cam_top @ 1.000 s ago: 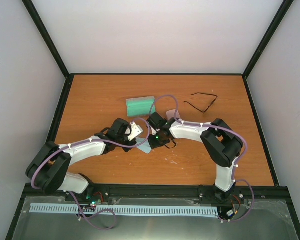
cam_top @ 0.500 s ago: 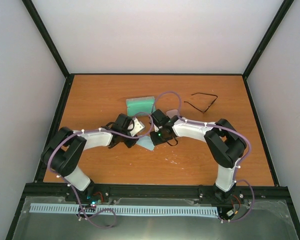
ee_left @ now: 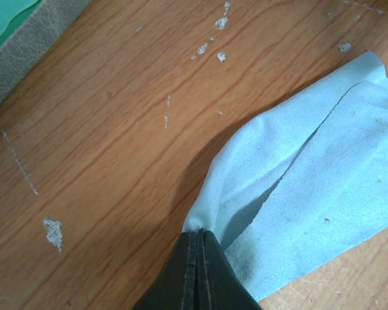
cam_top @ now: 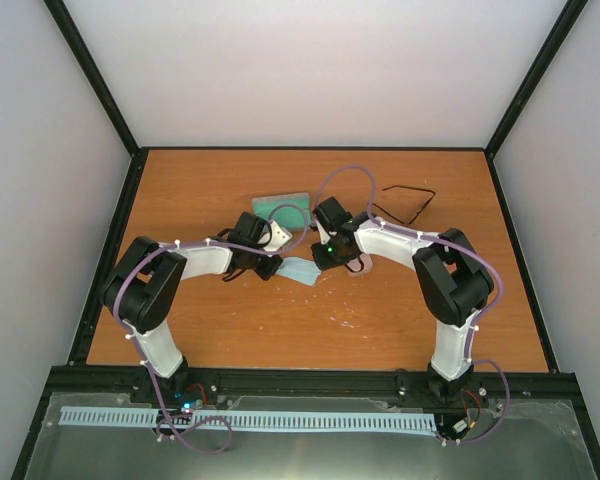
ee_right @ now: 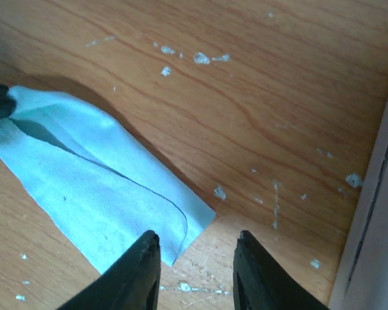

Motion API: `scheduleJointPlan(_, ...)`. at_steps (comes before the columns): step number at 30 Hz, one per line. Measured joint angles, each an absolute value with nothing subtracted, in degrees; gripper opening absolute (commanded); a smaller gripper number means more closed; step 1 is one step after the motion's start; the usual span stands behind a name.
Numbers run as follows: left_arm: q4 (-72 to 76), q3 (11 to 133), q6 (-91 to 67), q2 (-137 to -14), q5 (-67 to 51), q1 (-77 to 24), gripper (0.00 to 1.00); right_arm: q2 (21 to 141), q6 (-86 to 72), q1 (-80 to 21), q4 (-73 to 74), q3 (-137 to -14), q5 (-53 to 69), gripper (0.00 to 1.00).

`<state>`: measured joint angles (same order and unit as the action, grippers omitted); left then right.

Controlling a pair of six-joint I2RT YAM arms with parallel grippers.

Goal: Organize the sunglasses
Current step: Adjust the glasses cleaning cloth at the center of the board.

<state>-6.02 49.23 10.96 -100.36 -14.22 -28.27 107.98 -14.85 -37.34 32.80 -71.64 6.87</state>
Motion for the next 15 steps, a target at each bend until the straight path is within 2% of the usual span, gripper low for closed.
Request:
scheduleJointPlan(2, -6.0, 49.2, 10.9, -100.4, -14.4, -28.3, 0.01, 108.0, -14.7, -37.3, 33.0, -71.6, 6.8, 0.34)
scheduleJointPlan(4, -6.0, 49.2, 10.8, -100.4, -14.6, -28.2, 0.00, 107.9, -14.4, -37.3, 33.5, -71.7, 6.9, 0.17)
scheduleJointPlan(5, -6.0, 49.2, 10.8, -100.4, -14.7, -28.2, 0.00, 107.9, -14.6, -37.3, 33.7, -71.9, 7.1, 0.16)
scheduleJointPlan(15, -6.0, 49.2, 10.3, -100.4, -14.8, -28.2, 0.01, 109.6, -14.6, -38.3, 33.5, -77.6, 10.5, 0.25)
